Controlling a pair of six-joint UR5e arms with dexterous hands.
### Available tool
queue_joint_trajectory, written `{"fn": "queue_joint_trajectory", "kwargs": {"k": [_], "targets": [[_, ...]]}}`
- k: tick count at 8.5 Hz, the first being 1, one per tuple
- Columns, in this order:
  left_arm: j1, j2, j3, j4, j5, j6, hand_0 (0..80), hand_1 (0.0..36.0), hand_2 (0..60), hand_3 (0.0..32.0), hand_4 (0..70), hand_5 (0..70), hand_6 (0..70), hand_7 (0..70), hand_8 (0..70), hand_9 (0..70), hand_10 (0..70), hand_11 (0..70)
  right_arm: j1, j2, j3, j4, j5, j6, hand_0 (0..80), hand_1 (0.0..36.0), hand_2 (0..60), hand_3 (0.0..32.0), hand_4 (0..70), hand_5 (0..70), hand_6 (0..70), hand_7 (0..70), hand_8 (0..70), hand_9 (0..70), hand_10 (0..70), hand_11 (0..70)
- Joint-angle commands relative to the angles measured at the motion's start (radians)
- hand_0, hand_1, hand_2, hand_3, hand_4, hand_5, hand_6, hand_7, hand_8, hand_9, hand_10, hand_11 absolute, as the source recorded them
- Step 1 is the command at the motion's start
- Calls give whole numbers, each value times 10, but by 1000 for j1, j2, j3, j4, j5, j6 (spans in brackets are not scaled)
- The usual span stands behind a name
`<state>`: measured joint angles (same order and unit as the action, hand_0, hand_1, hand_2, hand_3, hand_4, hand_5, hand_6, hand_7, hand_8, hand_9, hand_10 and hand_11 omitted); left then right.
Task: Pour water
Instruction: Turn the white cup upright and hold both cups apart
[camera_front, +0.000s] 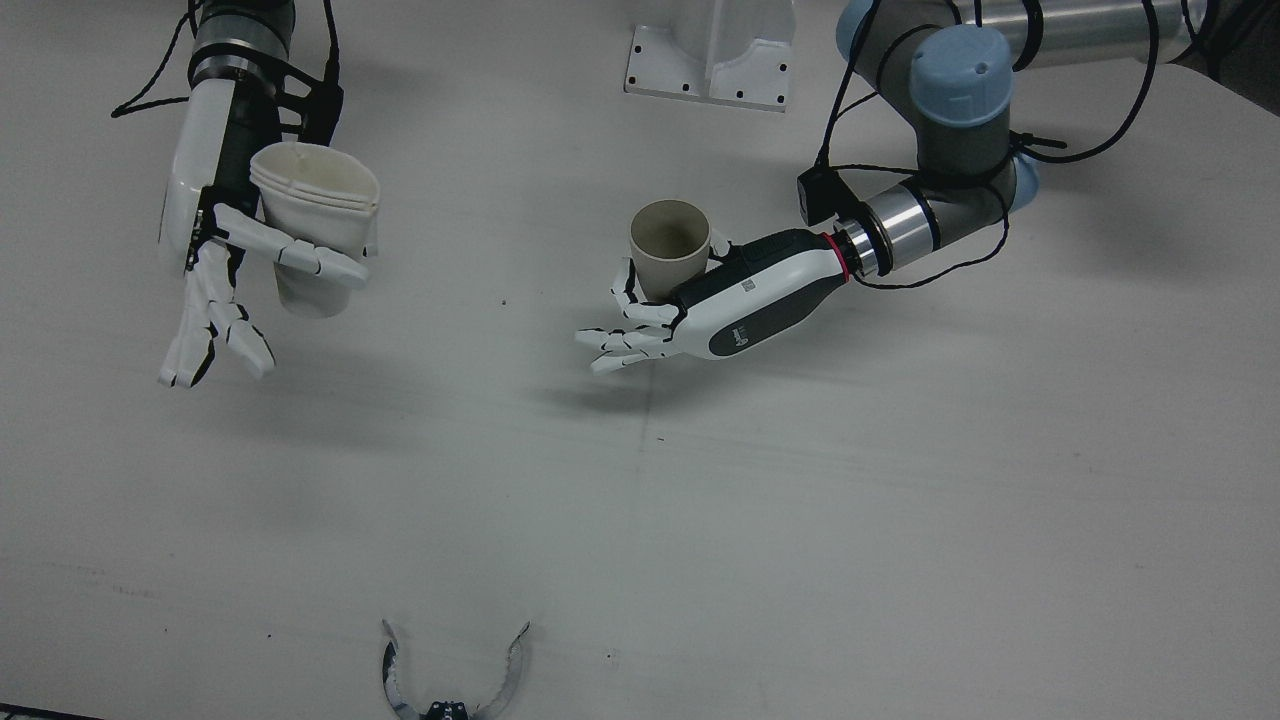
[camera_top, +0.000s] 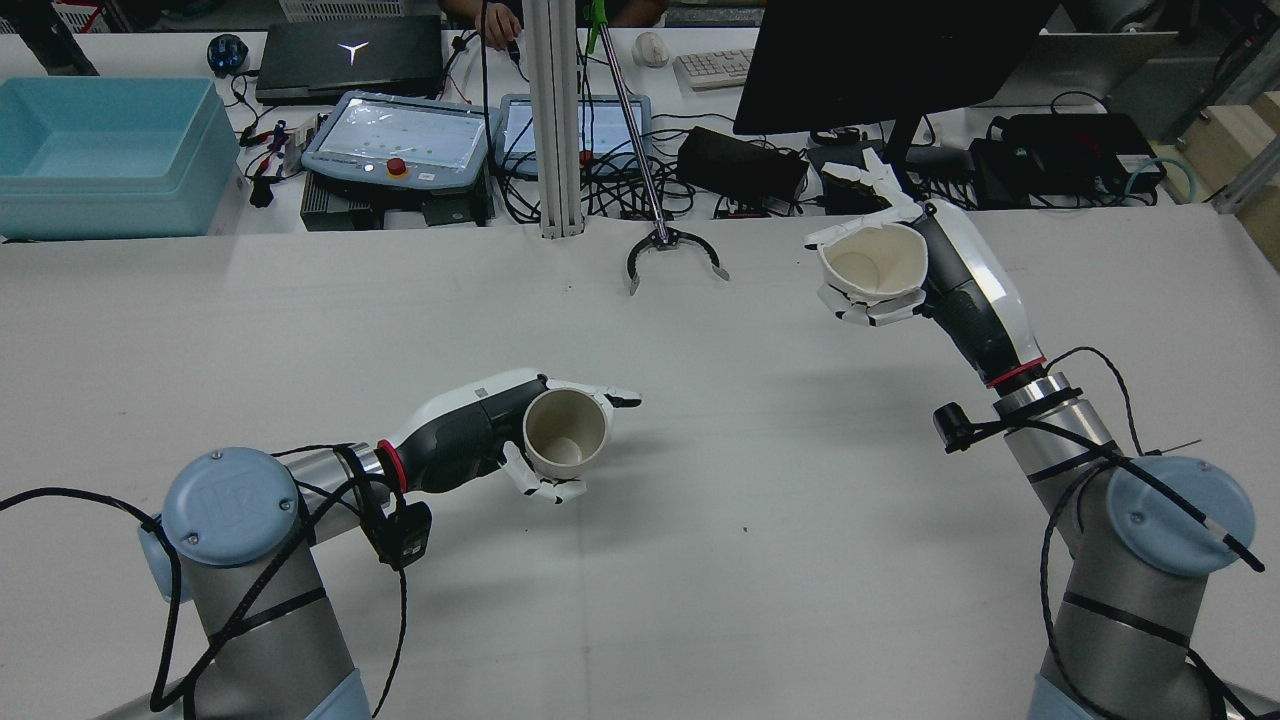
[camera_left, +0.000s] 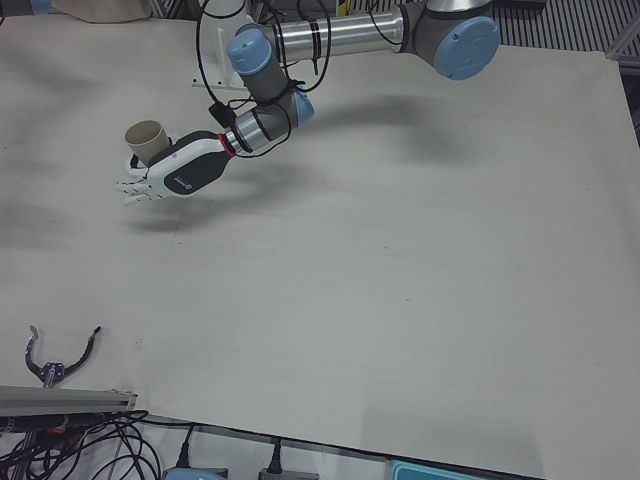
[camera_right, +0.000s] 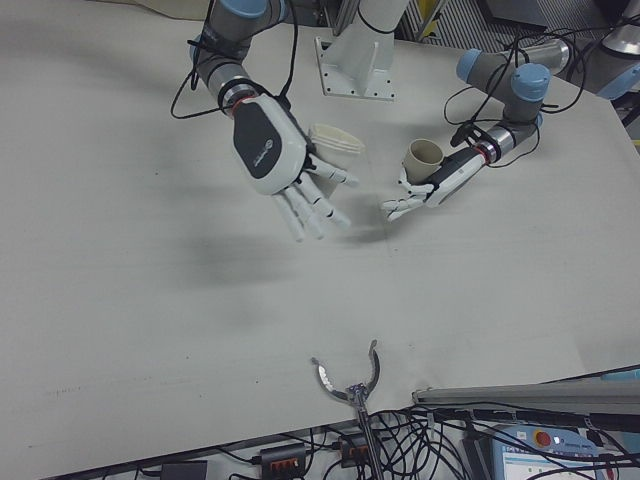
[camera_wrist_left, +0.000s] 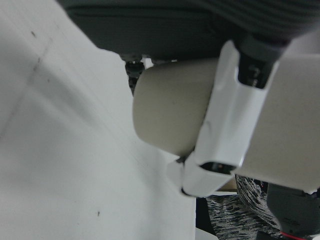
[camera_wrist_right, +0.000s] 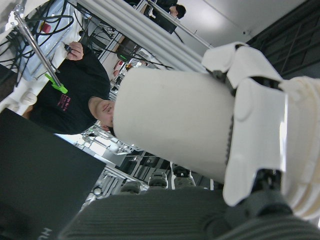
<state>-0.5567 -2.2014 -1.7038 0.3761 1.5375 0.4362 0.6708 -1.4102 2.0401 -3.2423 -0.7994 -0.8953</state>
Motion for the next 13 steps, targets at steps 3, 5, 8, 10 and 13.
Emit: {"fn": "queue_joint_trajectory", "kwargs": {"k": [3,5,8,10,13], "targets": [[-124,187,-91,-25,6,-37,800,360,600,0,700,700,172,143,89,38,97,171,10,-53,-150,4,86,459,594,233,372,0,700,67,227,255,130,123,60,87],[-146,199,-102,-23,7,-54,800,360,600,0,700,700,171,142,88,36,96,169,-8,-101,-275,4,101,574,666,298,475,0,700,98,377,497,163,172,27,45],[-201,267,-140,-25,6,-56,800,360,600,0,700,700,171,145,86,37,96,169,-95,-130,-397,13,143,637,587,236,407,0,700,66,234,324,149,165,60,87],[-203,325,-145,-55,6,-54,800,360,600,0,700,700,166,142,86,37,97,170,-152,-104,-496,96,146,636,556,202,368,0,700,54,187,227,154,167,69,97],[-219,387,-148,-98,6,-54,800,360,600,0,700,700,165,139,85,37,97,171,-151,-108,-508,104,143,636,534,173,343,0,700,48,189,222,161,174,72,98]]}}
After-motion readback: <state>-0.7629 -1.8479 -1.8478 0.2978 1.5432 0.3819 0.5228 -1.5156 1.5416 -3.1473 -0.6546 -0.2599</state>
